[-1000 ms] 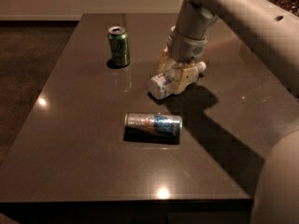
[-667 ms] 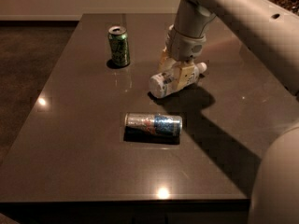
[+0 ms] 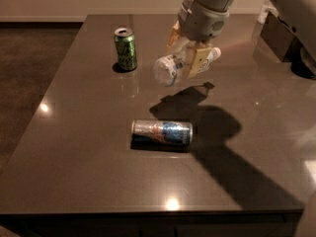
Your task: Pick blue plastic bottle
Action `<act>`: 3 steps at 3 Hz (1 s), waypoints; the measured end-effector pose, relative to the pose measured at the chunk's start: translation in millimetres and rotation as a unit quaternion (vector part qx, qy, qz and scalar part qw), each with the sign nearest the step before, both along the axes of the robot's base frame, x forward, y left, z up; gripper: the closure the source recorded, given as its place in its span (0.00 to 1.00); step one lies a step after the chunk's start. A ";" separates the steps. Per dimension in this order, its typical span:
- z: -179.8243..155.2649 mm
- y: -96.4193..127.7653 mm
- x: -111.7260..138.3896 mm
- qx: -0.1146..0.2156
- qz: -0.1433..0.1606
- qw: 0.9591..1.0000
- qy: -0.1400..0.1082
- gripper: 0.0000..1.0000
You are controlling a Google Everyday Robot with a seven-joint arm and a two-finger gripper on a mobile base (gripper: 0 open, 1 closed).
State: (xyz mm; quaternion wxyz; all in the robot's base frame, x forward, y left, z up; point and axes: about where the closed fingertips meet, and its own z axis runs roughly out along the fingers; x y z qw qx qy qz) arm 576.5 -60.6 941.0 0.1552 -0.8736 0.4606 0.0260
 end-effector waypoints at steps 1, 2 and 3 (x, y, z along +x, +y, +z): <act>32.2 9.0 -9.0 0.017 0.014 1.000 -0.019 1.00; 51.6 14.8 -12.8 0.040 0.014 0.999 -0.025 1.00; 54.2 19.9 -7.3 0.049 0.013 0.998 -0.036 1.00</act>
Offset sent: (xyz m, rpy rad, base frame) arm -0.0353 0.0084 0.0697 0.1025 0.0145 0.0372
